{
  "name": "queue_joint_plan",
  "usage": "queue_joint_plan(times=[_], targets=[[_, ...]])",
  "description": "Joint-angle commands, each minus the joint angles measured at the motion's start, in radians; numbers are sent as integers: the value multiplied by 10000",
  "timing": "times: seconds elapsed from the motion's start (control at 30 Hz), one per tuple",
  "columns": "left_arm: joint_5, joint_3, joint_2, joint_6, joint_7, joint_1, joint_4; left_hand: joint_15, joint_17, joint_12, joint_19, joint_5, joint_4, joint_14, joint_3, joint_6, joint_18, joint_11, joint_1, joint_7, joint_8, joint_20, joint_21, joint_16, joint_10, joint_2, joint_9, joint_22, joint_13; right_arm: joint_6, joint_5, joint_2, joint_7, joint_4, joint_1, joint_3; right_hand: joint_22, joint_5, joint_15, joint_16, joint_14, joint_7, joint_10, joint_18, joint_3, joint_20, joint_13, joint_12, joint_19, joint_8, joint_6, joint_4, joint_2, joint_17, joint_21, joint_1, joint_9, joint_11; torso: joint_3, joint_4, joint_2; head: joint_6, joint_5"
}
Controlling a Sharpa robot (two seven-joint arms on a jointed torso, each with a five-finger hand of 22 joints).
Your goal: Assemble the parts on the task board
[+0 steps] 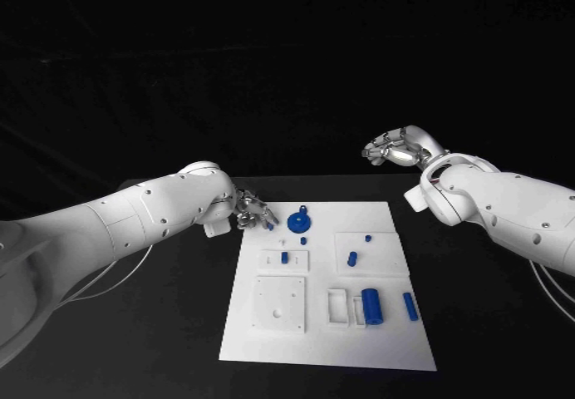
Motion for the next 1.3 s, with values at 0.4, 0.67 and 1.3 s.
queue_joint_plan(times=[0.4,0.67,1.3], targets=[[229,-15,-34,-82,171,-57,-2,40,54,22,-73,181,-638,-38,92,223,-230,46,341,-12,186,-1173,-34,-36,47,957,-79,68,13,47,4,33,51,-28,3,7,18,71,45,20,-58,23,-1,67,0,-3,-13,-51,-85,-32,-56,18,-31,-18,-7,-29,-14,39,-1,-5,-2,-14,-6],[423,-12,-344,-801,367,-133,362,-78,116,44,139,-185,-391,152,1616,650,-250,-94,979,-165,688,-1204,7,44,293,593,62,79,25,71,19,31,48,-39,3,7,20,95,46,22,-59,25,0,67,-2,1,-13,-52,-86,-31,-58,27,-29,-22,-6,-35,-16,40,0,-4,-7,2,15],[627,-3,-1501,-1569,211,-117,2485,-262,287,147,393,122,-516,476,2001,1328,-230,-323,764,-409,1079,-1308,171,299,677,318,66,194,122,189,61,-73,-53,-24,2,5,29,297,50,36,-70,28,-3,67,-5,5,-18,-63,-102,-23,-67,103,-18,-48,-1,-79,-29,42,0,40,-36,25,78]])
